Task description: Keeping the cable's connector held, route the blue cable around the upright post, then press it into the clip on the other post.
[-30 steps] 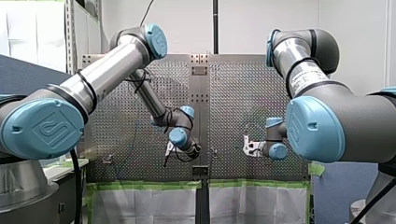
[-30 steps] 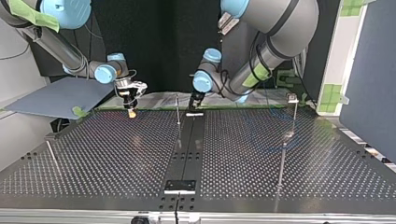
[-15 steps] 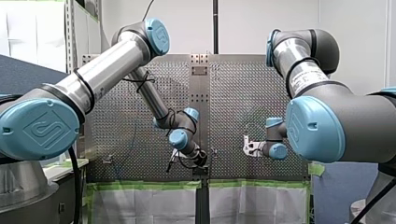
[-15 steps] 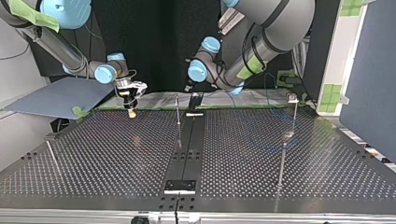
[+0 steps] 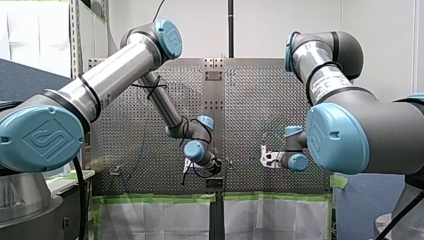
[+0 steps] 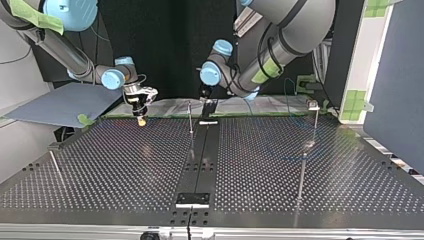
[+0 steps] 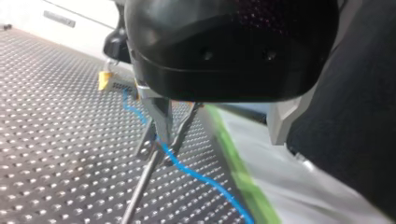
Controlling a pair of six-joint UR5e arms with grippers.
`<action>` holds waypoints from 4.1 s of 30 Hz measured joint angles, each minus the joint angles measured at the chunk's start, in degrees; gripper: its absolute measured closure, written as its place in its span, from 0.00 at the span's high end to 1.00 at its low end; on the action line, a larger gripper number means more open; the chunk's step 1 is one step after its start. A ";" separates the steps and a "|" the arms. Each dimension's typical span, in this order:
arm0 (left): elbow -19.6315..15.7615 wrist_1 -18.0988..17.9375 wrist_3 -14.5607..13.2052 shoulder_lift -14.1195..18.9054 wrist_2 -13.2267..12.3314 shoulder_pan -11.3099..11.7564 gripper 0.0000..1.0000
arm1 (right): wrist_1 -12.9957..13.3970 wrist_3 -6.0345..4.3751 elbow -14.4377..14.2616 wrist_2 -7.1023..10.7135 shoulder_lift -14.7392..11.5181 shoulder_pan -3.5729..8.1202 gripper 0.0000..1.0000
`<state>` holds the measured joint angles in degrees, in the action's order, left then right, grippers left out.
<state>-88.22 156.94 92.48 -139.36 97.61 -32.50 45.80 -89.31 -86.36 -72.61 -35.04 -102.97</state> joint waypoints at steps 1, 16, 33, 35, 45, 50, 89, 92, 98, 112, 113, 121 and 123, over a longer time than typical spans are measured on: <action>0.00 -0.60 -0.17 -0.01 0.58 -0.19 0.99 | 0.00 0.00 0.00 0.00 0.01 0.00 0.00; -0.01 -7.72 -0.31 -0.03 3.84 -2.24 0.99 | 0.00 0.00 0.00 0.00 0.08 0.00 0.00; -0.01 -11.52 0.91 -0.54 5.82 -3.77 0.99 | -0.07 0.00 -0.01 0.00 0.16 0.00 0.00; -0.01 -10.69 0.69 -0.99 6.21 -4.03 0.99 | -0.07 0.00 0.00 0.00 0.16 0.00 0.00; 0.00 -10.29 0.19 -1.79 6.95 -5.19 0.99 | -0.04 0.00 0.00 0.00 0.18 0.00 0.00; 0.00 -11.83 0.81 -1.81 6.93 -5.51 0.99 | -0.06 0.00 0.00 0.01 0.18 0.10 0.00; -0.01 -11.98 3.11 -1.82 6.93 -5.57 0.99 | -0.09 0.00 0.00 0.15 0.26 0.18 0.00; 0.00 -11.91 3.08 -1.81 6.91 -5.58 0.99 | -0.09 0.00 0.00 0.17 0.27 0.18 0.00; -0.58 -10.40 1.47 -1.56 7.26 -6.00 0.99 | -0.08 0.00 0.00 0.18 0.32 0.21 0.00; -6.91 -14.45 -0.01 4.36 11.02 -7.62 0.99 | -0.18 0.00 0.00 0.18 0.35 0.55 0.00; -7.33 -14.70 0.38 4.77 11.13 -7.72 0.99 | -0.18 0.00 0.00 0.18 0.35 0.58 0.00; -11.08 -12.83 4.08 8.52 12.33 -8.26 0.99 | -0.17 0.00 0.00 0.18 0.42 0.89 0.00; -11.96 -12.50 4.97 9.41 12.55 -8.27 0.99 | -0.18 0.00 0.00 0.18 0.47 0.95 0.00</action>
<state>-100.19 144.44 97.45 -129.95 110.16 -40.78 45.62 -89.31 -86.36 -72.43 -34.57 -102.01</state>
